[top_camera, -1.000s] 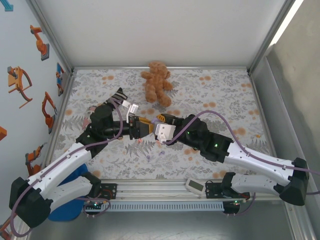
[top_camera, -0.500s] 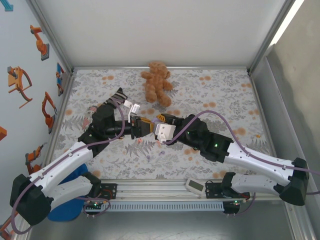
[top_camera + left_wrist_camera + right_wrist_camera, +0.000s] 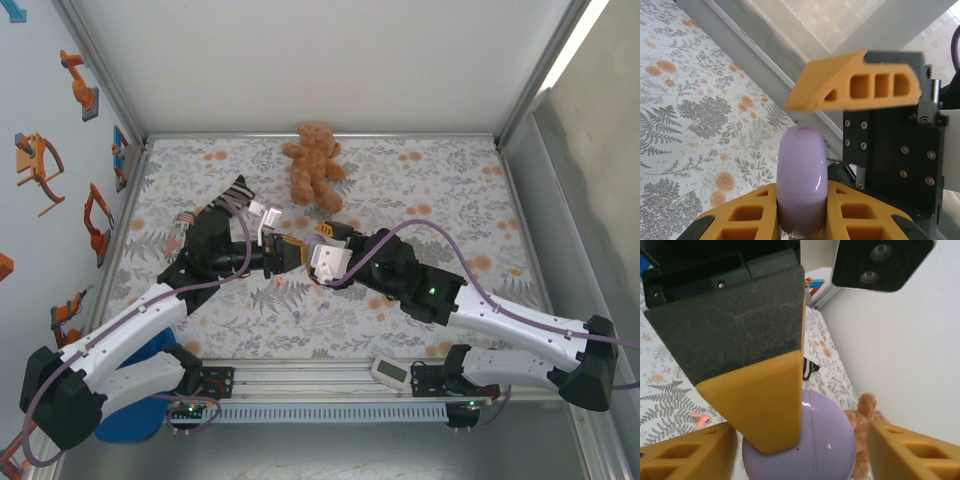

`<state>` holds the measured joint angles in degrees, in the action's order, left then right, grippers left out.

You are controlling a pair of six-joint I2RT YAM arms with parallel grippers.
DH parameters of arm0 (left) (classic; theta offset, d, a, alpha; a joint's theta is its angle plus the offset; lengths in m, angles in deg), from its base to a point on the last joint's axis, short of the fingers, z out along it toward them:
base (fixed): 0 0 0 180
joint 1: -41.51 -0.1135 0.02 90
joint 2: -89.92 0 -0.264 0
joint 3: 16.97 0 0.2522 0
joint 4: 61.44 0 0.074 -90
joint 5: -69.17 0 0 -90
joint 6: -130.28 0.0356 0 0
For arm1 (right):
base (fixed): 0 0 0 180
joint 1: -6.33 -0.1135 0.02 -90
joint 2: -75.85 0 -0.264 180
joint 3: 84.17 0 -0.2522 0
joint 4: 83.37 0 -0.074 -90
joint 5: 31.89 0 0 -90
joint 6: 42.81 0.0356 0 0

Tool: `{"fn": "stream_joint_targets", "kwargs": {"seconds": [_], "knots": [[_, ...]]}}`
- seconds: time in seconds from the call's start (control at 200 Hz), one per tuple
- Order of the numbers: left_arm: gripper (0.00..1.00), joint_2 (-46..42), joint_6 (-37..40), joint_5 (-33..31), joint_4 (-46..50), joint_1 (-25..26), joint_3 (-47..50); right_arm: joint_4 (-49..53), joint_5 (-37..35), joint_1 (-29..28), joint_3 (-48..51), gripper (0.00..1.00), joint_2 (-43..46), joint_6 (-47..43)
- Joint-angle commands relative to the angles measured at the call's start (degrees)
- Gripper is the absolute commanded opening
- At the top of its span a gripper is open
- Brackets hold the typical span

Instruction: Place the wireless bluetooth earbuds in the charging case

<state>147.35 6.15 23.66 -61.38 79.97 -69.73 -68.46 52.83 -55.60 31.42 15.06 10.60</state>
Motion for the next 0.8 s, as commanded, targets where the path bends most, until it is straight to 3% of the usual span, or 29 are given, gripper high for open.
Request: {"fn": "stream_joint_targets", "kwargs": {"seconds": [0.0, 0.105, 0.215, 0.511, 0.796], "knots": [[0.09, -1.9, 2.4, -3.13, -0.72, 0.17, 0.99, 0.24, -0.51, 0.51, -2.55, 0.8, 1.34, 2.56], [0.06, -4.45, 5.18, -6.58, -1.26, 0.18, 2.56, 1.21, 4.5, 2.94, -1.35, 0.93, 3.11, 5.97], [0.04, -7.92, 8.24, -9.65, -4.12, 0.15, 5.56, 1.56, 13.19, 7.04, 0.43, 0.99, 5.86, 11.27], [0.02, -15.57, 17.08, -14.26, -9.6, 0.29, 11.78, 2.18, 34.88, 16.5, 1.63, 0.99, 6.82, 24.8], [0.0, -20.95, 25.98, -12.62, -10.64, 0.3, 14.73, -5.88, 41.57, 17.56, -0.41, 1.0, 1.12, 34.6]]}}
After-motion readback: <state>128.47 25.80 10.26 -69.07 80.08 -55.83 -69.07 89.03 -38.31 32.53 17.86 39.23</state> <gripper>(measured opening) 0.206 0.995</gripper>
